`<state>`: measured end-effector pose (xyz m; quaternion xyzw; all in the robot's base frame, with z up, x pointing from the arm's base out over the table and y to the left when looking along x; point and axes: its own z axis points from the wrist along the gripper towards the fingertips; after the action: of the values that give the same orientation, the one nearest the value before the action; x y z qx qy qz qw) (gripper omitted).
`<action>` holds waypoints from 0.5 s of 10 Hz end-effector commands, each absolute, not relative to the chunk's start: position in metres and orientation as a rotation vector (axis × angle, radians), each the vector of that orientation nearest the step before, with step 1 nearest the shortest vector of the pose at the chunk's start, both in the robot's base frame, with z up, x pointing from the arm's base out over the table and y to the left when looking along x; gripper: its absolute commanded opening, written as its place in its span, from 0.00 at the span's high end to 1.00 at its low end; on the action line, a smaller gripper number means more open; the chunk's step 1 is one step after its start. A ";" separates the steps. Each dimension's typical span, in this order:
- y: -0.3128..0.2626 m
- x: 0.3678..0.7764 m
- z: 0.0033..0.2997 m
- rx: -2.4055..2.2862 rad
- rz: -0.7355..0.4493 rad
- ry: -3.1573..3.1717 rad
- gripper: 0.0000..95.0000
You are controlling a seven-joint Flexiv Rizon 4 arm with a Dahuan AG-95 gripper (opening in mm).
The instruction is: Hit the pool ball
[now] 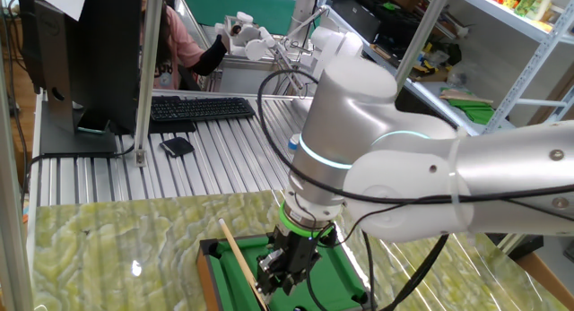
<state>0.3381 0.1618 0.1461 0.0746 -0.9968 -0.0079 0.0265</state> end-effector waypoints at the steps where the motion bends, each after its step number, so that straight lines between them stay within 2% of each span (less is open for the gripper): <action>1: 0.160 0.338 0.144 0.220 -0.025 -3.082 0.60; 5: 0.158 0.341 0.138 0.192 -0.021 -3.085 0.60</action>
<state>0.3404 0.1573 0.1367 0.0595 -0.9979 -0.0073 0.0246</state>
